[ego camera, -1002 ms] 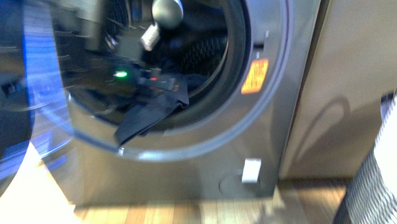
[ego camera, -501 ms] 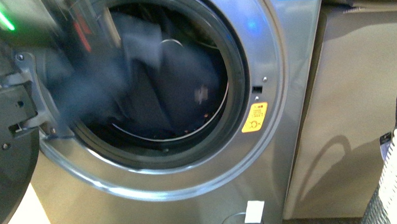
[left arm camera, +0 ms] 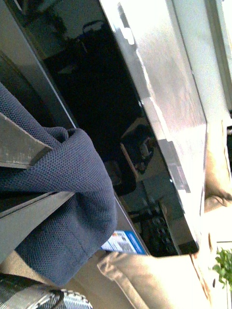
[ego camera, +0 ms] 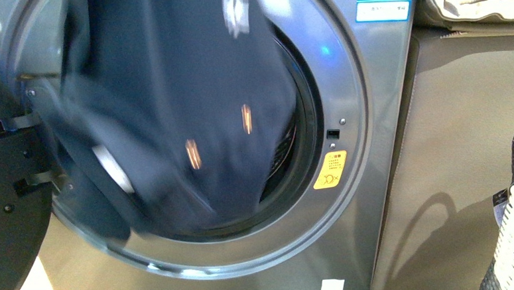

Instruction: Collect clothes from washing machine

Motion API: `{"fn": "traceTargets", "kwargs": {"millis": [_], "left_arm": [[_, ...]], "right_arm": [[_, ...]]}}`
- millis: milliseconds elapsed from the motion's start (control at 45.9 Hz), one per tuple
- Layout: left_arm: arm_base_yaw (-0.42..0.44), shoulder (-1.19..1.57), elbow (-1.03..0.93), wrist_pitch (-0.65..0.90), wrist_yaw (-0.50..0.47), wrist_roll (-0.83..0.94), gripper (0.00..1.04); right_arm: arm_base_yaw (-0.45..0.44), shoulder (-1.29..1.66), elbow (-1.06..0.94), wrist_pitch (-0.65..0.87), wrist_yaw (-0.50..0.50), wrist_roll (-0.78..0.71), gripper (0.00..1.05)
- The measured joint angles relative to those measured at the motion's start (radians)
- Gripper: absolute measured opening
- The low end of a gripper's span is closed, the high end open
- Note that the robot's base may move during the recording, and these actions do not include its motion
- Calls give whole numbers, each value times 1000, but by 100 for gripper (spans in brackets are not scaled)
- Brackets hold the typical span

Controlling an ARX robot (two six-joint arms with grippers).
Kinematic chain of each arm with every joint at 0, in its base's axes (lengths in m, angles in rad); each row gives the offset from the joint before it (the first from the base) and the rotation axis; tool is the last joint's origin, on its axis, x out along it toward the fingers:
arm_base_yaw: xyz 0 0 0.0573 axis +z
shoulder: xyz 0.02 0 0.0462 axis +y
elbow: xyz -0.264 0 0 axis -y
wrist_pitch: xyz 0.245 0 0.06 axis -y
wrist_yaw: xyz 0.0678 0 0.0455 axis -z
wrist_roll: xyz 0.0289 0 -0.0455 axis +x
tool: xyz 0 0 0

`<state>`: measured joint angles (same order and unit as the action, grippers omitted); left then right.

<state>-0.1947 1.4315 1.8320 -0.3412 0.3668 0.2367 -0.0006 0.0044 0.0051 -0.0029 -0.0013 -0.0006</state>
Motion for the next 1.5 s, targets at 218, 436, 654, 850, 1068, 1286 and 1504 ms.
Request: {"fn": "traceTargets", "kwargs": {"millis": [218,436,654,850,1068,1286,1504], "left_arm": [[-174,138,361,-243,-53,71,9],[-294,258,624,-399,-97,95,9],[-314,321,711,-470,-99,93,9],[-317,410,831,-558,-109,88,9],[-320,490,930,-631,-119,84,9],[-323,528,992,-662,-140,76,9],[-324,542,1038,-668,-159,76,9]], "right_arm": [[0,0,0,0,0,0,97],[0,0,0,0,0,0,97],[0,0,0,0,0,0,97],[0,0,0,0,0,0,97],[0,0,0,0,0,0,97],[0,0,0,0,0,0,97],[0,0,0,0,0,0,97]]}}
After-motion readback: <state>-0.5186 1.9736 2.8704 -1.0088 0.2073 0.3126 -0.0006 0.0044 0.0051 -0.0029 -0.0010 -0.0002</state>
